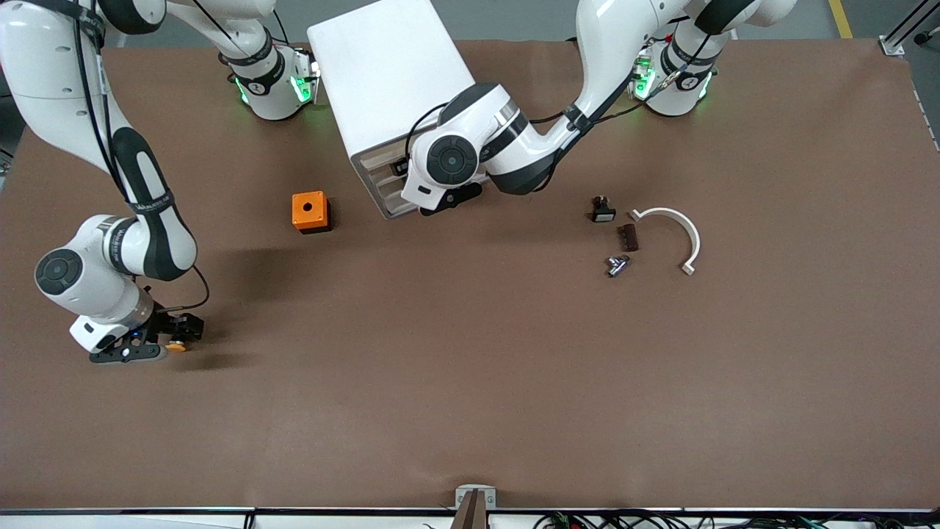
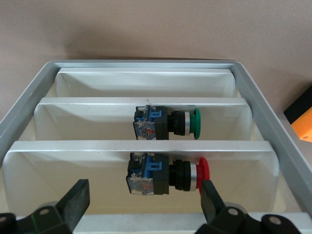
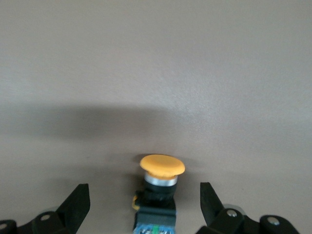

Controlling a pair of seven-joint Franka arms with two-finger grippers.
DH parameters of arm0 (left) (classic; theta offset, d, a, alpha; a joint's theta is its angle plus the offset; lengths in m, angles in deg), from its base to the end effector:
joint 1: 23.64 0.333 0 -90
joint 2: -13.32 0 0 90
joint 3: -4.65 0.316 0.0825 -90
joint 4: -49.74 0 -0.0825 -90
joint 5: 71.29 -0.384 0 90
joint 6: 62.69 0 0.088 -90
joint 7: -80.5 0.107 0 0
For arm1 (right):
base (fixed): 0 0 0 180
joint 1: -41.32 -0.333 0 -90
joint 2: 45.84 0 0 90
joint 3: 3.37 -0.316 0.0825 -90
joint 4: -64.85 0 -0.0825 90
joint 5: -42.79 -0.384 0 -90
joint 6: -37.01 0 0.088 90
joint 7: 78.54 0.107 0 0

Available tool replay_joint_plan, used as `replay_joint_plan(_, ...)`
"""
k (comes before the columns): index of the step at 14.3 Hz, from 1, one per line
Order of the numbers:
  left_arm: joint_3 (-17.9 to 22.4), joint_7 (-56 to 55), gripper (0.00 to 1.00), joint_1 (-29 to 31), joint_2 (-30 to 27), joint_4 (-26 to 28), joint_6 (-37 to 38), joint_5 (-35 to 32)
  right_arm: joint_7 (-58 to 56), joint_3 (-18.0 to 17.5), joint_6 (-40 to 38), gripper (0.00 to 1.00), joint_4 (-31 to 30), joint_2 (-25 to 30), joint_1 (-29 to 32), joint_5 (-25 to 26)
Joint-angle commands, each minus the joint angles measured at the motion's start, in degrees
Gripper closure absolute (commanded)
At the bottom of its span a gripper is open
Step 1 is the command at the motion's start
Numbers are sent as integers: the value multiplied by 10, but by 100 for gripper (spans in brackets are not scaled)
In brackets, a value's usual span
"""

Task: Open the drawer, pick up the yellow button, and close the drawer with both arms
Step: 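Lower the yellow button onto the table and open the right gripper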

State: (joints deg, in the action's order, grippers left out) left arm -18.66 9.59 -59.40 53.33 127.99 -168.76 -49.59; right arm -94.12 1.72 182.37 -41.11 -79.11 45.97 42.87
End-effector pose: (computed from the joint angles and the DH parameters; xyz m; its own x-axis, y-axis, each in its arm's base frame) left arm 0.3930 -0.5929 0.3318 0.7341 0.3266 -0.5954 0.3970 -0.9177 -0.0139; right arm 0.6459 -0.1068 0.2193 0.9882 0.1229 0.0911 0.1161 -0.9903 0.0769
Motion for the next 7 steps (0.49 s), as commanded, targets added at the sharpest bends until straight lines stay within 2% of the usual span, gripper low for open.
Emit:
replay_joint_plan(1, 2, 3, 0, 9, -12, 6, -9, -14, 13, -4, -73, 0, -12, 76, -13, -10)
replay_joint_plan(4, 2, 29, 0, 32, -23, 4, -9, -60, 50, -4, -131, 0, -12, 130, -26, -11)
replay_joint_plan(7, 3, 141, 0, 73, -58, 17, -5, -82, 109, -4, -194, 0, -12, 179, -51, -11)
